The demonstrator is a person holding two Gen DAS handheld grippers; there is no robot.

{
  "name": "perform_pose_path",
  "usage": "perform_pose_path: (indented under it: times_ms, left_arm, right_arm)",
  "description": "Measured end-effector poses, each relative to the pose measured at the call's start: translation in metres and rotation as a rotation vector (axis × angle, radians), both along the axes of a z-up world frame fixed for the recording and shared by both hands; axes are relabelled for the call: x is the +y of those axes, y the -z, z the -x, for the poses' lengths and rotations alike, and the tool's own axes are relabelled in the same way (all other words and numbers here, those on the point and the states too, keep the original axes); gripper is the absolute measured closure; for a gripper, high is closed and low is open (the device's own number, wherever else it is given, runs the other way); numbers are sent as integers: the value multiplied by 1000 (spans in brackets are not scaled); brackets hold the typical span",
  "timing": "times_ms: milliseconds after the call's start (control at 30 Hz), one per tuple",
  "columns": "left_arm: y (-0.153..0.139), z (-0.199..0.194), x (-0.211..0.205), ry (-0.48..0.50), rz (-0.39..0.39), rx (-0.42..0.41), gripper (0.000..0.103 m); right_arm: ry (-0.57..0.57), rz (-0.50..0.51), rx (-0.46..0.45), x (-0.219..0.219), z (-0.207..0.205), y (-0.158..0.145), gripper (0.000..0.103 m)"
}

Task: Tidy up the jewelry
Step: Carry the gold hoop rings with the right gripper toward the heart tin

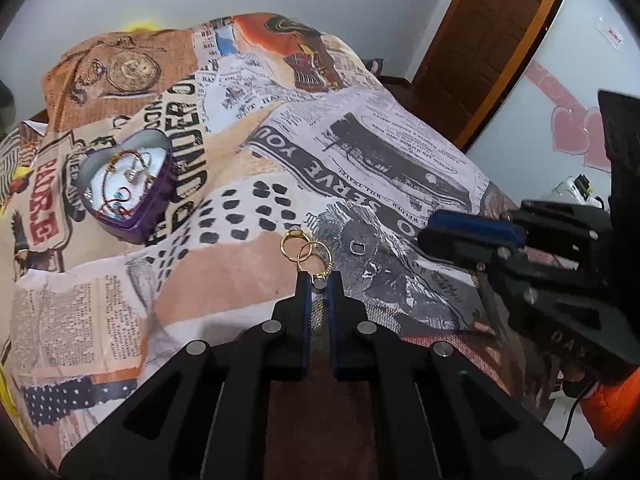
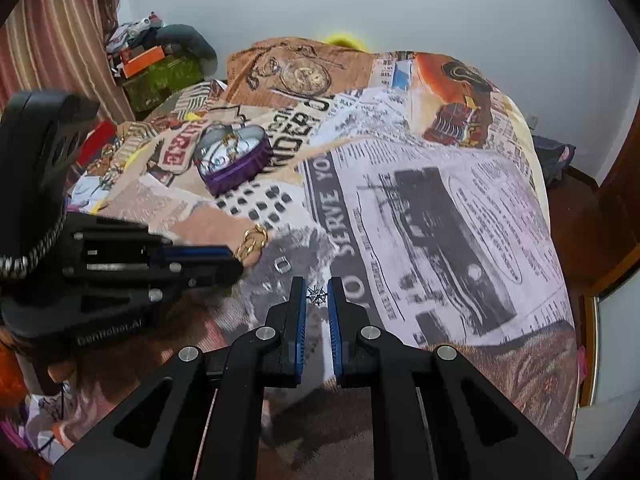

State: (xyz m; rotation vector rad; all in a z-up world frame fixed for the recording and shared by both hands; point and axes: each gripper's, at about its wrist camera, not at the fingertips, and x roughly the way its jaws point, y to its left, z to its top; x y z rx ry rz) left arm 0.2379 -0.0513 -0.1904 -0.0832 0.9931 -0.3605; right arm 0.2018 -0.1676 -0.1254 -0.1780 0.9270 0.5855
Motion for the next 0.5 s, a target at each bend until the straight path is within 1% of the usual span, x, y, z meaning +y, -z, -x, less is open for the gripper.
perform_pose_path:
  times_ms: [200, 500]
  left_arm:
    - [-18, 7, 17, -29, 6, -53, 97]
    - [-45, 12, 56, -98, 32, -130, 97]
  right_arm:
    - [-7, -27, -37, 12, -4, -19, 94]
    - [-32, -44, -93, 41, -7, -44, 94]
